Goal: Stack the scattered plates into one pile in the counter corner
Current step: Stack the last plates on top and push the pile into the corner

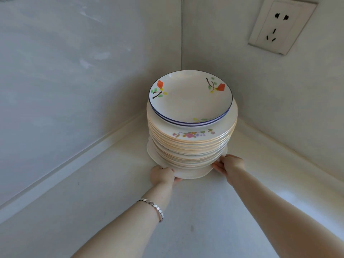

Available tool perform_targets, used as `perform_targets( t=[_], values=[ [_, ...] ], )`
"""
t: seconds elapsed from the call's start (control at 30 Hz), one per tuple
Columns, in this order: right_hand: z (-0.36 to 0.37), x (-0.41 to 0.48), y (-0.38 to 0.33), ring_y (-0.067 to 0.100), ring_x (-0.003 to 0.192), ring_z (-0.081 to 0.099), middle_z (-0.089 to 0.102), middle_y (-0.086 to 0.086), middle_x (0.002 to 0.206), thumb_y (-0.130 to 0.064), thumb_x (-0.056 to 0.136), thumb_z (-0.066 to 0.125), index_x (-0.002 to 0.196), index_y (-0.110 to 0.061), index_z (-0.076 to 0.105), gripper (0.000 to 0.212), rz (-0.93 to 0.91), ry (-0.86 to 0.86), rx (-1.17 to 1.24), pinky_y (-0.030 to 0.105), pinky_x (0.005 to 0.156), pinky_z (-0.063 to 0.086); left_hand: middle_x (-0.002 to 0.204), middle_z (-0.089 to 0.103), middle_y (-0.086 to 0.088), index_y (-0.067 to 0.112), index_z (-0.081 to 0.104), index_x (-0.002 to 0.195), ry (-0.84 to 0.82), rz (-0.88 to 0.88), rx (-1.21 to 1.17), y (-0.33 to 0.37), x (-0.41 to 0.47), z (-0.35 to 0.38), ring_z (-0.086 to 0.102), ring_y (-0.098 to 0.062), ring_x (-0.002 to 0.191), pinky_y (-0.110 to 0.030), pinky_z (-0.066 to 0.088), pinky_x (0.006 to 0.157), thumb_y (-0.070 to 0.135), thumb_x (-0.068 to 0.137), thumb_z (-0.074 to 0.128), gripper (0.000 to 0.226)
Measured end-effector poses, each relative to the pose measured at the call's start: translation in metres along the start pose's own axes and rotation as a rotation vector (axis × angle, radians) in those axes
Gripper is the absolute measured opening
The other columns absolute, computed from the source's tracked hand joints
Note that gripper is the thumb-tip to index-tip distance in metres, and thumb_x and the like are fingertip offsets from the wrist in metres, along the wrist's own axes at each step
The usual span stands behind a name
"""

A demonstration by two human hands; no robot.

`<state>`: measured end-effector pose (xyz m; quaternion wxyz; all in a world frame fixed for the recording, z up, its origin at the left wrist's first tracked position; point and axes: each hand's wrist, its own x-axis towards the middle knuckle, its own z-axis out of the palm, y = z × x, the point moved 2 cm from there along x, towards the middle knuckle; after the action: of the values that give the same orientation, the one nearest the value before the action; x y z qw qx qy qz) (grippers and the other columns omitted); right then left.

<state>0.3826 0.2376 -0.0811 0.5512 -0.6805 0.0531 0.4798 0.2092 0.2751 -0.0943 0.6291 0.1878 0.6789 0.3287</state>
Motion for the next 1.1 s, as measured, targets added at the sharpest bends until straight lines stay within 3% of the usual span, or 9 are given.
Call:
perform_targets(
  t=[0.13,0.23,0.3,0.37,0.43,0.5,0.67,0.9,1.1],
  values=[
    [0.016,0.017,-0.022,0.01,0.02,0.05,0.051,0.013,0.068,0.007,0.094,0.033,0.124,0.007,0.046,0.032,-0.005,0.006,-0.004,0.023,0.025,0.044,0.087,0.056,-0.019,0.002,0.045,0.068,-0.036,0.034,-0.012,0.02,0.017,0.019,0.053,-0.034,0.083,-0.033,0.052,0.036,-0.019,0.085,0.042,0.027],
    [0.024,0.028,-0.032,0.014,0.018,0.048,0.051,0.012,0.068,0.008,0.094,0.028,0.091,0.006,0.051,0.023,0.048,0.014,-0.007,0.025,0.023,0.042,0.079,0.054,-0.017,0.002,0.045,0.067,-0.023,0.036,-0.012,0.033,0.027,0.024,0.054,-0.03,0.066,-0.028,0.048,0.03,-0.019,0.086,0.041,0.029],
    [0.026,0.031,-0.033,0.015,0.017,0.047,0.05,0.013,0.066,0.009,0.094,0.027,0.071,0.002,0.045,0.03,0.063,0.021,-0.029,0.025,0.021,0.04,0.075,0.053,-0.015,0.003,0.045,0.068,-0.026,0.033,0.0,0.036,0.03,0.024,0.052,-0.026,0.058,-0.03,0.053,0.037,-0.018,0.087,0.041,0.028],
    [0.026,0.032,-0.032,0.015,0.017,0.047,0.05,0.013,0.065,0.009,0.093,0.027,0.067,0.0,0.043,0.031,0.054,0.017,-0.054,0.024,0.021,0.04,0.07,0.052,-0.014,0.003,0.045,0.068,-0.055,0.029,0.006,0.035,0.027,0.022,0.052,-0.024,0.059,-0.04,0.058,0.061,-0.018,0.088,0.041,0.029],
    [0.025,0.034,-0.032,0.015,0.017,0.047,0.051,0.014,0.065,0.008,0.093,0.028,0.069,0.001,0.044,0.029,0.057,0.01,-0.079,0.022,0.021,0.039,0.068,0.053,-0.012,0.003,0.047,0.068,-0.082,0.037,0.022,0.033,0.021,0.022,0.053,-0.022,0.06,-0.046,0.054,0.077,-0.017,0.089,0.04,0.03],
    [0.025,0.036,-0.035,0.014,0.017,0.047,0.052,0.014,0.065,0.007,0.094,0.031,0.081,0.003,0.047,0.021,0.047,0.003,-0.109,0.022,0.021,0.039,0.067,0.053,-0.013,0.003,0.047,0.069,-0.093,0.042,0.02,0.03,0.018,0.022,0.052,-0.021,0.059,-0.045,0.051,0.082,-0.017,0.09,0.038,0.03],
    [0.03,0.045,-0.046,0.014,0.016,0.046,0.051,0.016,0.062,0.006,0.095,0.033,0.113,0.009,0.051,0.026,0.035,-0.014,-0.176,0.025,0.024,0.041,0.071,0.052,-0.017,-0.001,0.047,0.077,-0.075,-0.003,-0.056,0.028,0.017,0.027,0.054,-0.025,0.06,-0.044,0.048,0.076,-0.02,0.088,0.038,0.024],
    [0.035,0.056,-0.045,0.012,0.02,0.05,0.055,0.014,0.066,0.003,0.095,0.038,0.119,0.009,0.051,0.028,-0.016,-0.015,-0.158,0.024,0.028,0.046,0.073,0.055,-0.018,-0.003,0.05,0.098,-0.086,0.01,-0.052,0.03,0.02,0.026,0.057,-0.025,0.063,-0.042,0.049,0.075,-0.02,0.087,0.042,0.021],
    [0.028,0.053,-0.03,0.009,0.033,0.059,0.058,0.011,0.071,-0.005,0.092,0.052,0.127,0.001,0.049,0.036,-0.068,-0.054,-0.021,0.017,0.035,0.05,0.065,0.054,-0.019,-0.003,0.048,0.083,-0.076,0.014,0.0,0.035,0.015,0.025,0.058,-0.024,0.052,-0.041,0.053,0.074,-0.02,0.086,0.043,0.018]
  ],
)
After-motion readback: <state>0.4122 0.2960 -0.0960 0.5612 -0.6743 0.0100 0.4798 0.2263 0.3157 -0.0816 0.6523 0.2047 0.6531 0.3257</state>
